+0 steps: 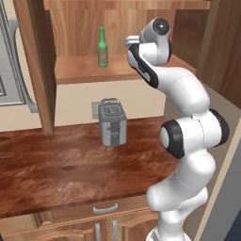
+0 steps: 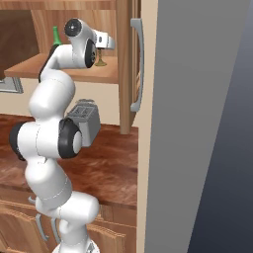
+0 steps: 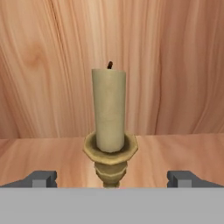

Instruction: Get the candle and the beer from the cabinet and move them to the dining counter.

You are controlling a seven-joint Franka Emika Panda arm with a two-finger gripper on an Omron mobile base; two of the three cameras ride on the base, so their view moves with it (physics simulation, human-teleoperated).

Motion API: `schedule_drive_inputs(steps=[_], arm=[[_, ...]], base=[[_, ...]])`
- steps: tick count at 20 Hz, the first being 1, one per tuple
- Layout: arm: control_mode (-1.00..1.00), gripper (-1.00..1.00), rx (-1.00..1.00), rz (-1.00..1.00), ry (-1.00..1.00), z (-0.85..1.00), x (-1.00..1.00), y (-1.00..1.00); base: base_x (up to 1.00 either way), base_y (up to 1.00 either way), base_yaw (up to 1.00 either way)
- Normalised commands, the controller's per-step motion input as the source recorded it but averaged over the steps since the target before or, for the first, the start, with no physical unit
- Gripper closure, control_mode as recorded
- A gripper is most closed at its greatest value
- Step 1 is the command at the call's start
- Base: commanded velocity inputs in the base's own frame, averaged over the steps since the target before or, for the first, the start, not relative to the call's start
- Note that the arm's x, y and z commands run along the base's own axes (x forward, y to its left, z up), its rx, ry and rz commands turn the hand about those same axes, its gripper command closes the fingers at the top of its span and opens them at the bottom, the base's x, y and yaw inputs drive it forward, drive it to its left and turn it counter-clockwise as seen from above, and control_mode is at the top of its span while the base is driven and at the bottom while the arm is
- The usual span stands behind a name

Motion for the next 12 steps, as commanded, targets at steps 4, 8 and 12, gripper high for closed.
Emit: schedule_drive_inputs(steps=[4, 8, 12], arm=[[-1.00, -1.00, 0.00, 0.00, 0.00, -0.02, 0.12, 0.00], [-1.00, -1.00, 0.00, 0.00, 0.00, -0.03, 0.09, 0.00], [-1.00, -1.00, 0.00, 0.00, 0.00, -0.05, 0.10, 0.00]], base=[[0.00, 0.00, 0.00], [0.00, 0.00, 0.00], [0.00, 0.00, 0.00]])
